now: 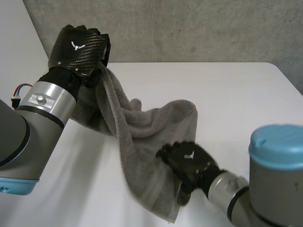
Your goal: Fold the towel.
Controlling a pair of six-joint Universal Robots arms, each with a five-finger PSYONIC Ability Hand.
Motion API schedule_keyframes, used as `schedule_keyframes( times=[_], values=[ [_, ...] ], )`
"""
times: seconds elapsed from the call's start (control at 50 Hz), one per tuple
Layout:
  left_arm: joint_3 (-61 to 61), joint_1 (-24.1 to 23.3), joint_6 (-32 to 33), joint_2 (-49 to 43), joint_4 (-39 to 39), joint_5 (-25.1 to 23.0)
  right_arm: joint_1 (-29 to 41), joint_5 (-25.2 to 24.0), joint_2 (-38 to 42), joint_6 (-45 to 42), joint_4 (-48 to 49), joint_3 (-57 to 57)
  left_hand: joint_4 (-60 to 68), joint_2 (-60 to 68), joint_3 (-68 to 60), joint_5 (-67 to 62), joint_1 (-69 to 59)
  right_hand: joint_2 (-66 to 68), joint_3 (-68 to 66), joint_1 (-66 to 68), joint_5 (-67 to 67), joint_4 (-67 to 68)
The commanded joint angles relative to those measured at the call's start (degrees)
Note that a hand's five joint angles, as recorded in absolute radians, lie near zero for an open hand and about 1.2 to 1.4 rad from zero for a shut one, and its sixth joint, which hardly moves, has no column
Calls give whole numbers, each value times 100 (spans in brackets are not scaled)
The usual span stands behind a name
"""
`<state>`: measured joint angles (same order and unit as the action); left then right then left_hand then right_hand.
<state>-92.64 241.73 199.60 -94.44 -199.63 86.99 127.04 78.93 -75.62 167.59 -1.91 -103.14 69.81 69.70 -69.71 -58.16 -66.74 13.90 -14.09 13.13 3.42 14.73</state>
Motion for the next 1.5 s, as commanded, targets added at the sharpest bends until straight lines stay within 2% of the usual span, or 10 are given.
schedule_keyframes(
  times=[0.02,0.12,0.32,0.88,1.5],
  values=[
    [-105,6,-9,-118,-6,2,93,9,180,-526,622,-575,1019,1030,-1029,-1184,-1326,-146,165,-69,-98,-229],
    [-114,6,-9,-197,-6,2,120,-35,215,-508,1113,-812,1019,1030,-1029,-1184,-1326,-79,98,-2,-31,-162],
    [-114,6,-18,-215,-23,11,172,-35,302,-473,1421,-944,1019,1030,-1029,-1184,-1326,325,-306,402,373,241],
    [-141,6,-27,-285,-32,11,374,-44,680,-253,1518,-821,1019,1030,-1029,-1184,-1326,342,-323,419,390,259],
    [-158,6,-27,-276,-41,2,366,-35,883,-245,1957,-637,1019,1030,-1029,-1184,-1326,1317,-1299,1394,1365,1234]
  ],
)
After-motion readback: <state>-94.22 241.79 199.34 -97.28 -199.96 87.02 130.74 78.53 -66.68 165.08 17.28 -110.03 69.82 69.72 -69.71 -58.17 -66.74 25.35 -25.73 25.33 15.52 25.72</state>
